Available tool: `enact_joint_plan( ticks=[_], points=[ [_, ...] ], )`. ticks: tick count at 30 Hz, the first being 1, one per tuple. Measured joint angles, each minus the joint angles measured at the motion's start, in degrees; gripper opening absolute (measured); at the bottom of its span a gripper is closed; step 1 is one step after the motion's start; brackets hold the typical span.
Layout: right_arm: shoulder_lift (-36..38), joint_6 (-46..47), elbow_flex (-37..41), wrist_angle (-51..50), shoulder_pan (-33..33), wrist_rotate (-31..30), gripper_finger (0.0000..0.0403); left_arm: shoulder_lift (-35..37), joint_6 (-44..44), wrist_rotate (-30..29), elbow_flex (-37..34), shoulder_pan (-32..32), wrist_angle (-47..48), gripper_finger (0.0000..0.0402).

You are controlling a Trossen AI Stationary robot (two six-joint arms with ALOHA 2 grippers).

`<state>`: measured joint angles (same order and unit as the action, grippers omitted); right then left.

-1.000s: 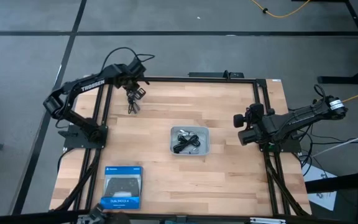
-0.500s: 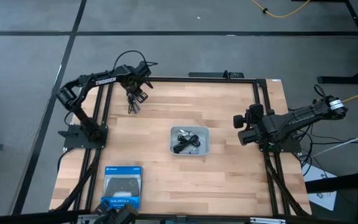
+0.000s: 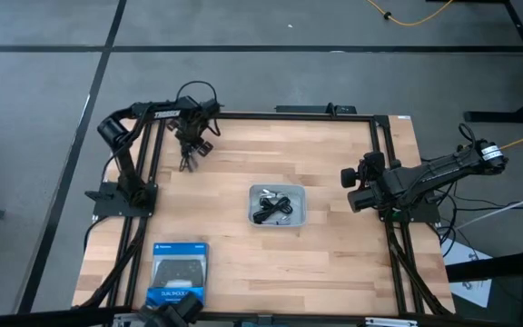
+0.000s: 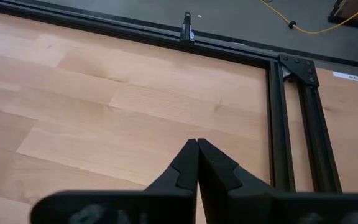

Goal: Pick and place USB-C Cables
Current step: Put the black white charger into the gray bin

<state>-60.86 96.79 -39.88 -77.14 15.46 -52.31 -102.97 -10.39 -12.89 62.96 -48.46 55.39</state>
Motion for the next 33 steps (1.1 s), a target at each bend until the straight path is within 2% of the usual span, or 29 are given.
enact_joint_plan(
  ticks=[3,7,9,17,21,24,28,33],
  points=[
    [0.00,-0.58,0.00,0.00,0.00,0.00,0.0008,-1.67,0.00,3.07,0.00,1.12,0.51,0.0113],
    [0.00,-2.60,0.00,0.22,0.00,0.00,0.0008,-2.84,1.93,7.87,0.00,3.07,0.55,0.0037],
    [0.00,-2.77,0.00,0.42,0.00,0.01,0.0008,-2.59,4.45,9.90,0.00,4.09,0.53,0.0018],
    [0.00,-2.81,0.00,0.68,0.00,0.02,0.0008,4.62,5.12,11.99,1.24,10.64,8.77,0.0018],
    [0.00,-2.82,0.00,0.93,0.00,0.02,0.0008,10.56,4.50,17.97,3.86,15.71,8.64,0.0018],
    [0.00,-2.83,0.00,1.35,0.00,0.02,0.0008,14.01,4.46,21.65,6.42,20.63,4.81,0.0017],
    [0.00,-2.83,0.00,1.70,0.00,0.04,0.0008,15.61,5.19,20.96,10.38,28.97,-4.96,0.0017],
    [0.00,-2.98,0.00,1.70,0.00,0.10,0.0008,13.16,14.57,20.69,13.10,39.48,-21.87,0.0017]
  ],
)
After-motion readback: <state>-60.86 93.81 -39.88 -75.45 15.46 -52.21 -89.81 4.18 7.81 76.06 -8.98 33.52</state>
